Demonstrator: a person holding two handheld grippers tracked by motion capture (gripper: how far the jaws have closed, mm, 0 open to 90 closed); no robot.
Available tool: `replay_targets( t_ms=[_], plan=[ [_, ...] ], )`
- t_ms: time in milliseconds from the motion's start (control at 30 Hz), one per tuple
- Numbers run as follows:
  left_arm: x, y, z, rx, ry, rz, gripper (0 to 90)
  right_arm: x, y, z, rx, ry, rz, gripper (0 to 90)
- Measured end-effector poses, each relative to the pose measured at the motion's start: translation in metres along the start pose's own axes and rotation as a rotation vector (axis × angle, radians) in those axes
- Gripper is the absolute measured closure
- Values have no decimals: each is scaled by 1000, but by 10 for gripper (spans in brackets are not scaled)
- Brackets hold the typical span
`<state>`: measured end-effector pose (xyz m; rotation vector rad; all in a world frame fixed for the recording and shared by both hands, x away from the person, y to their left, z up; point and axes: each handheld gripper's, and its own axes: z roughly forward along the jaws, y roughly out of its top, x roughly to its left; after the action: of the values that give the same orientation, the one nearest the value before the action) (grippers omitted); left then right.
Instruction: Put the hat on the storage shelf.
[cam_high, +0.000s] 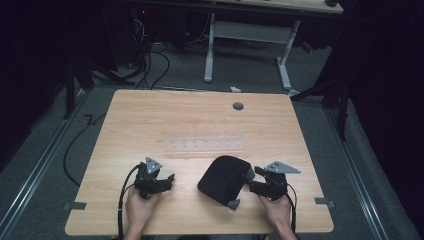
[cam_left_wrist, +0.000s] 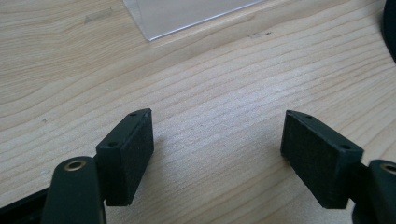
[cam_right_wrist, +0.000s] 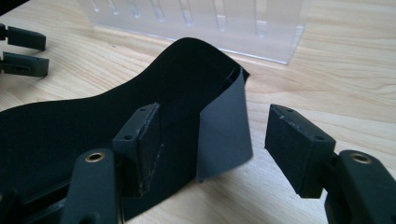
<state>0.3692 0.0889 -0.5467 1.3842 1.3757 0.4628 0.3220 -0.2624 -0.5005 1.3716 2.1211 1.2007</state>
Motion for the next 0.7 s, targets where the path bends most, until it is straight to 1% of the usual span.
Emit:
replay_targets(
  t_ms=[267,400,567,633,700],
  plan=[
    [0,0,0,0,0,0,259,-4,5,18,39,51,23,367],
    [0,0,0,0,0,0,259,-4,7,25,45,76,36,370],
    [0,0,0,0,0,0,259,0,9,33,56,75,19,388],
    [0,0,0,0,0,1,259,1,9,34,62,75,21,395],
    [0,0,0,0,0,1,259,0,8,38,80,83,36,406]
  ],
)
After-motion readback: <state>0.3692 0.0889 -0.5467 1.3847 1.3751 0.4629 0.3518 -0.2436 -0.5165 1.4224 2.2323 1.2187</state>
